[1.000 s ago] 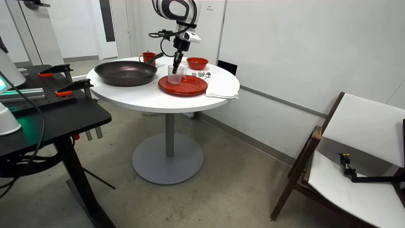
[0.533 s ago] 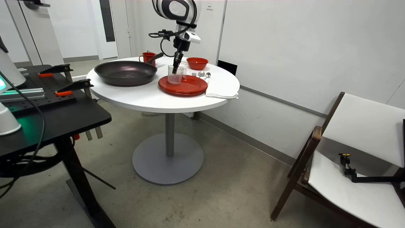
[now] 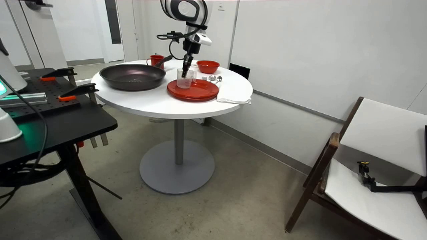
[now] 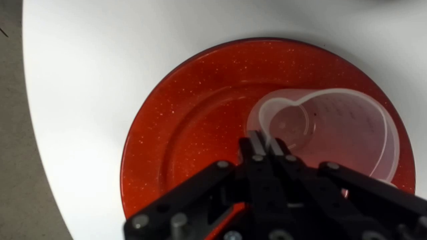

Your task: Put the clear jug on the red plate

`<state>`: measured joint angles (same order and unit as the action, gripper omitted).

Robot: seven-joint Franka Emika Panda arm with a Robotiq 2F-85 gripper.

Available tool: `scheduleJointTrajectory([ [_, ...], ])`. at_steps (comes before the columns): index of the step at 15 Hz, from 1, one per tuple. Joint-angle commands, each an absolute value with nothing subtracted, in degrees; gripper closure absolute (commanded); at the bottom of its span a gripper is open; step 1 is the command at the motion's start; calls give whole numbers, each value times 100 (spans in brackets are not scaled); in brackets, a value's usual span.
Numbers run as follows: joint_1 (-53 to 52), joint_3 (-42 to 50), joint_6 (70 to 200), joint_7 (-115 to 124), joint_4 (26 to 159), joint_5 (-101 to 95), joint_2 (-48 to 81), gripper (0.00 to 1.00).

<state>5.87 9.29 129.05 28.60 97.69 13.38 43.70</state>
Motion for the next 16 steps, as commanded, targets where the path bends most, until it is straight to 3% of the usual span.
scheduleJointTrajectory([
  [1, 580, 942, 12888, 2852, 9746, 1348, 4384, 71],
  [3, 529, 972, 12944, 2848, 9793, 1271, 4349, 64],
  [11, 389, 1057, 13044, 2928, 9872, 1140, 4191, 5],
  [12, 370, 1068, 13018, 2939, 9875, 1122, 4161, 1],
  [16, 262, 1074, 12923, 2857, 9925, 935, 3982, 0],
])
